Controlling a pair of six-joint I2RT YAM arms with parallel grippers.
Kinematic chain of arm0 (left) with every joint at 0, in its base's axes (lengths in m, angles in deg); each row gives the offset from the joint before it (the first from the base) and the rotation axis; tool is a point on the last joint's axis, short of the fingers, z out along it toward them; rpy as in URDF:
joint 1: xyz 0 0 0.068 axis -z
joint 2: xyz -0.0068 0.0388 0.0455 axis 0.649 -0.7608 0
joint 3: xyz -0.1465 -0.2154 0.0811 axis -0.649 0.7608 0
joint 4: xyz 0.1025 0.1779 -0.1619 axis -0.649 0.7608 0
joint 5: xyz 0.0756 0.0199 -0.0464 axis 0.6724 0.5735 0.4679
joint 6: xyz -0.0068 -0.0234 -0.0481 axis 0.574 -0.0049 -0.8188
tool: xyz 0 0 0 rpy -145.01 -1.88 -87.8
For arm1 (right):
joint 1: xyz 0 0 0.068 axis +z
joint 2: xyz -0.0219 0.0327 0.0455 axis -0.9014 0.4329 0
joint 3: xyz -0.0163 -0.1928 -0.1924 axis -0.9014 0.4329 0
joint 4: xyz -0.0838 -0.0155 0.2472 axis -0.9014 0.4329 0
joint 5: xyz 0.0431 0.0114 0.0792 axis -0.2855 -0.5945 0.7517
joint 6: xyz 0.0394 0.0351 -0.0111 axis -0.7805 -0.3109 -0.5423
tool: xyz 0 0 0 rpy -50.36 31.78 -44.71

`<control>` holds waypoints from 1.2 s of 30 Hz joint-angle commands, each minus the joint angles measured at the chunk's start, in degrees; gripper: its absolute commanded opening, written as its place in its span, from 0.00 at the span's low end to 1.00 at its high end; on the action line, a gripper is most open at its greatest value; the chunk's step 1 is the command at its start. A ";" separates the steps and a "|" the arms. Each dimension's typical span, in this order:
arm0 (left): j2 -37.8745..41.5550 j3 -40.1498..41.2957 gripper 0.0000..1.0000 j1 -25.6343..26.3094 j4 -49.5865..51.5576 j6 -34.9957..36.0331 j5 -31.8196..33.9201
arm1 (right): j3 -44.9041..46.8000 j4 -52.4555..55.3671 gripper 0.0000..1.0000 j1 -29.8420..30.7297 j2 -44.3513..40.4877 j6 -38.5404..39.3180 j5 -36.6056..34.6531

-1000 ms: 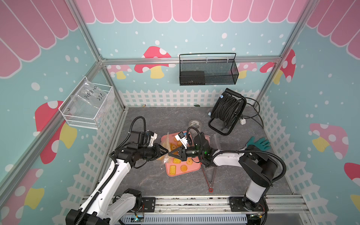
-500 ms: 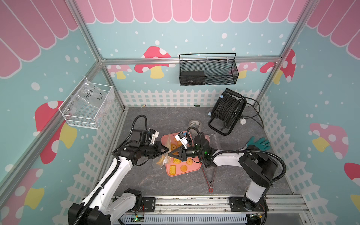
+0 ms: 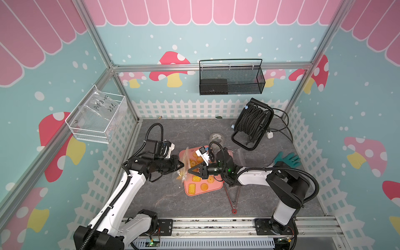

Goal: Put the cookies into a resealable bag to prevent moisture
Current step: Pick up the ziploc bag from the center of the board.

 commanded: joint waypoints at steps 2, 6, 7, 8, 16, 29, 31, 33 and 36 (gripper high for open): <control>0.28 -2.80 0.00 0.27 5.16 2.27 2.79 | -0.35 2.70 0.03 -0.17 -0.43 0.61 -2.00; 1.57 -2.31 0.00 0.99 5.36 0.67 3.18 | -3.42 9.76 0.05 -0.02 -0.64 5.01 -4.10; 1.52 -1.92 0.00 1.33 5.40 0.32 3.19 | -3.89 9.68 0.06 0.01 -0.64 5.09 -4.28; 1.27 -1.74 0.00 1.71 5.38 0.05 3.34 | -4.54 9.58 0.08 0.06 -0.42 5.05 -4.26; -0.15 -2.33 0.00 5.57 3.96 -2.56 5.03 | -8.12 7.26 0.25 0.69 3.27 2.97 -4.66; 1.13 -3.00 0.00 5.70 3.03 -3.43 6.41 | -10.97 16.20 0.39 0.95 4.17 6.95 -9.26; 1.41 -3.41 0.00 5.57 3.07 -2.85 6.94 | -11.48 18.64 0.41 0.95 4.38 7.98 -9.71; 1.67 -4.03 0.00 5.38 3.14 -2.48 7.61 | -11.10 19.24 0.42 0.95 4.46 7.98 -9.91; 1.70 -4.32 0.00 4.03 4.72 -1.40 9.19 | -10.48 18.23 0.35 0.95 3.67 7.83 -9.64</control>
